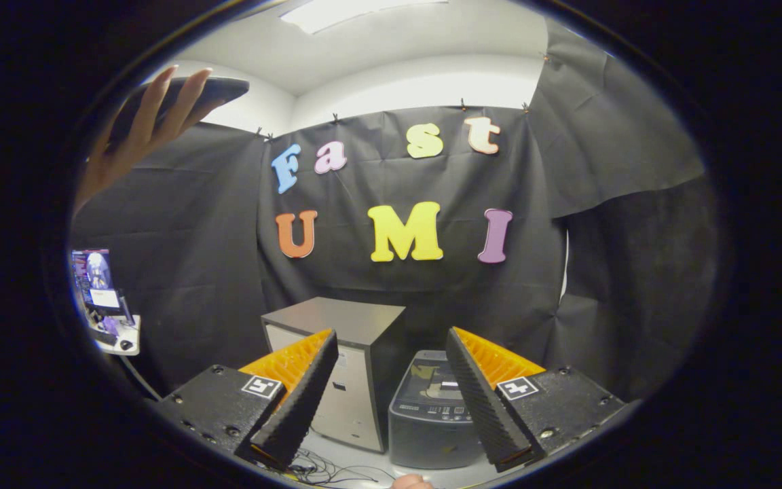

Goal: Put the clothes into the washing machine and then close the washing machine lid.

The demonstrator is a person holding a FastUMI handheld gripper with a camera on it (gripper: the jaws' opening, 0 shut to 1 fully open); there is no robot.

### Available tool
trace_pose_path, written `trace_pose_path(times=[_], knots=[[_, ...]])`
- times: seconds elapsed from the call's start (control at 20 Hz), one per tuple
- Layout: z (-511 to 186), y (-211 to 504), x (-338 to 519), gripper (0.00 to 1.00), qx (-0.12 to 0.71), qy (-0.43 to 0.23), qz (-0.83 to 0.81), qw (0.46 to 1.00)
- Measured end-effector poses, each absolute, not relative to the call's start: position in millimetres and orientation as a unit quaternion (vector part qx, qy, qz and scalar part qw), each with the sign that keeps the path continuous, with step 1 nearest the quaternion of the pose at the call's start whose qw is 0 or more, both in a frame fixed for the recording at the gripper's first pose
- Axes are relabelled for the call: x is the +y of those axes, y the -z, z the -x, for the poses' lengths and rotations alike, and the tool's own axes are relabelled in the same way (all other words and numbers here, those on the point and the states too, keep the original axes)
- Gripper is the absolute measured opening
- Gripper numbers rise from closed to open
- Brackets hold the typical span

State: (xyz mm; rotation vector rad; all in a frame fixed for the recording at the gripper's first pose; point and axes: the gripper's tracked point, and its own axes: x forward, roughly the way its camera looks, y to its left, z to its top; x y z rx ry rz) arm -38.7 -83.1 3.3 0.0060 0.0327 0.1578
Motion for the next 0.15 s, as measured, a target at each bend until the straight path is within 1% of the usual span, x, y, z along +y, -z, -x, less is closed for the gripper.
trace_pose_path(times=[0.15], knots=[[39.2,-3.0,-83.4,1.00,0.016,-0.078,-0.005,0.997]])
